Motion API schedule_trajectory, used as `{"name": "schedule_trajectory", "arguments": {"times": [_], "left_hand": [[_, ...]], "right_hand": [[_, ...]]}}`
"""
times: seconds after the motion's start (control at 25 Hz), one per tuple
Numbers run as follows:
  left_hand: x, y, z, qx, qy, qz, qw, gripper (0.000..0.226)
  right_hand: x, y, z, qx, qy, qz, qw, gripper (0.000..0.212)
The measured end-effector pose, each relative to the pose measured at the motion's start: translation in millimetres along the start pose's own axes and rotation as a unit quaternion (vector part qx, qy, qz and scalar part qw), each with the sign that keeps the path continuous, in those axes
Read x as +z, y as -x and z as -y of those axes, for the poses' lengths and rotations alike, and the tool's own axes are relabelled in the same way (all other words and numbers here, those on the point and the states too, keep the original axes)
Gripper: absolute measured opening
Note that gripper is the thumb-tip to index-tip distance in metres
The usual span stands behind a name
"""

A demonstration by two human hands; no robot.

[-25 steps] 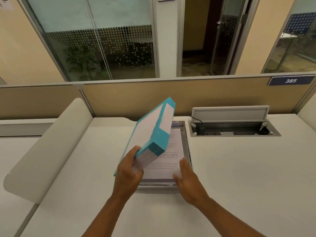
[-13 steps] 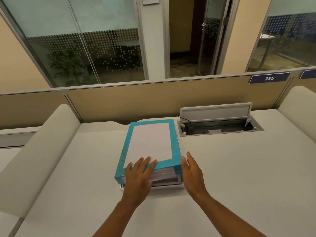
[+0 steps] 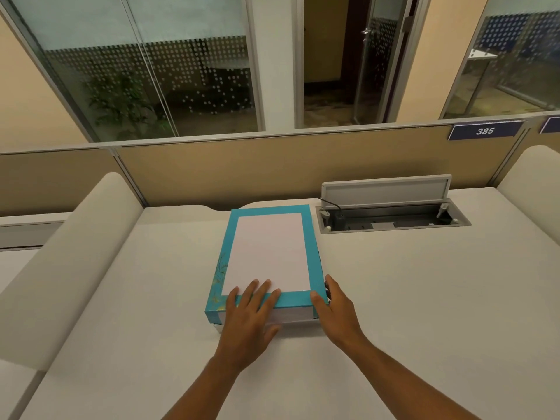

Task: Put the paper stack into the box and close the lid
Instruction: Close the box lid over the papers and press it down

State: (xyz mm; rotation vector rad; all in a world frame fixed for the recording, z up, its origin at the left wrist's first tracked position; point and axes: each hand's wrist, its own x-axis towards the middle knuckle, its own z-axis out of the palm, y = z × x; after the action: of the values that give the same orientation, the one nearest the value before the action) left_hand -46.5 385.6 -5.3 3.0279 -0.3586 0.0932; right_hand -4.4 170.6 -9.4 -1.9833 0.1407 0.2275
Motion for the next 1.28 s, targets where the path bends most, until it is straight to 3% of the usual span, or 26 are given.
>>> {"name": "schedule_trajectory", "arguments": {"times": [0.56,0.68,0.76,0.84,0.92,1.0,1.12,1.28], "left_hand": [[32,9,7,0.022,-0.005,-0.004,1.0,0.076],[33,11,8,0.03,0.016,-0.04,0.999,0.078],[21,-3,17,-0.006,0.035,-0.071,0.997,0.08],[1,-36,35,-0.098,0.061,-0.088,0.989,0.079],[-18,-73,60,-0.204,0.109,-0.032,0.972,0.081],[-21,-105,81,-0.245,0.126,0.033,0.961,0.085],[-7,-134,98,-0.233,0.106,0.086,0.963,0.086],[9,-148,105,-0.207,0.135,0.091,0.965,0.082]], "right_hand": [[10,4,-23,0.0,0.018,-0.019,1.0,0.066],[10,-3,-25,-0.001,0.038,-0.017,0.999,0.064],[11,-12,-23,-0.017,0.079,-0.026,0.996,0.066],[14,-26,-17,-0.026,0.136,-0.021,0.99,0.074],[21,-41,-9,-0.022,0.217,-0.008,0.976,0.08],[31,-54,0,-0.026,0.3,-0.017,0.953,0.081],[42,-71,6,-0.03,0.377,-0.024,0.925,0.083],[45,-81,0,-0.029,0.409,-0.017,0.912,0.087]]}}
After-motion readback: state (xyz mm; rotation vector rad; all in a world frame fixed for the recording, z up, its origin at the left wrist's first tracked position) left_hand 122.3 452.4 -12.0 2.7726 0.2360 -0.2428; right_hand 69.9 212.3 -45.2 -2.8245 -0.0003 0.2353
